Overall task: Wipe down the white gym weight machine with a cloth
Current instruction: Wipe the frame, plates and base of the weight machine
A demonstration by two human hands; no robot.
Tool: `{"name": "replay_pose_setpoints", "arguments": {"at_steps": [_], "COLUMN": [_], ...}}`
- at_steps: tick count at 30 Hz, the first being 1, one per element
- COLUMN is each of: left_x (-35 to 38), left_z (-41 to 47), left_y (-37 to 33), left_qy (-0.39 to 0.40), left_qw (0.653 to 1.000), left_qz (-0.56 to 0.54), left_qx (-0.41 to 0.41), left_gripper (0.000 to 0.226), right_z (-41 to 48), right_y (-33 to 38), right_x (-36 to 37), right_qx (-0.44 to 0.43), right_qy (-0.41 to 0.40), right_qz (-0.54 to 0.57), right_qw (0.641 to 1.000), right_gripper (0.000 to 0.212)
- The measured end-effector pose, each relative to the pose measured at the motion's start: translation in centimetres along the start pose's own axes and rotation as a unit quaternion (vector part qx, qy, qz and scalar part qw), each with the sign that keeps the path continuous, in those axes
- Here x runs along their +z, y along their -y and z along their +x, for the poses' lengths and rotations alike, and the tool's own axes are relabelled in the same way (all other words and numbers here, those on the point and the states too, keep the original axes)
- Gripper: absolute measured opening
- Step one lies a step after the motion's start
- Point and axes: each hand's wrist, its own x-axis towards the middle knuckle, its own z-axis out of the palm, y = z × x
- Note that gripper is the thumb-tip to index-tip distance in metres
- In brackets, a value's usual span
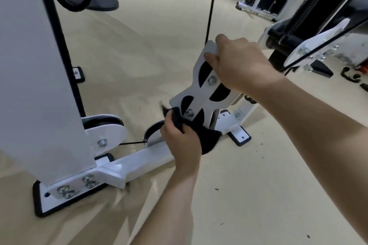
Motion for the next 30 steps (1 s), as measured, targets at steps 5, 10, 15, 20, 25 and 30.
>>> {"name": "replay_pose_setpoints", "arguments": {"at_steps": [5, 10, 15, 20, 25, 30], "left_x": [1.5, -0.1, 1.4, 1.9, 1.3, 2.1], "left_z": [-4.4, -2.9, 1.3, -5.2, 1.8, 2.6], "left_y": [-1.3, -5.3, -6.8, -6.3, -7.5, -10.2], "left_qy": [0.096, 0.040, 0.062, 0.098, 0.019, 0.079], "left_qw": [0.995, 0.990, 0.995, 0.984, 0.995, 0.991], "left_qz": [0.011, -0.132, -0.064, -0.087, -0.087, -0.067], "left_qx": [-0.034, 0.038, 0.052, 0.118, 0.034, 0.079], "left_gripper": [0.046, 0.042, 0.042, 0.045, 0.042, 0.044], "right_z": [-0.3, -0.4, -0.6, -0.6, -0.5, -0.5], "right_y": [-0.1, -0.2, 0.2, -0.6, 0.4, -0.8], "right_x": [-0.2, -0.2, -0.4, -0.6, -0.1, -0.3], "right_qx": [-0.001, 0.002, -0.004, 0.009, -0.024, -0.005], "right_qy": [-0.004, -0.004, -0.014, 0.006, -0.020, -0.004], "right_qz": [-0.006, 0.001, -0.002, 0.007, 0.019, 0.040], "right_qw": [1.000, 1.000, 1.000, 1.000, 0.999, 0.999], "right_gripper": [0.035, 0.038, 0.034, 0.035, 0.035, 0.032]}}
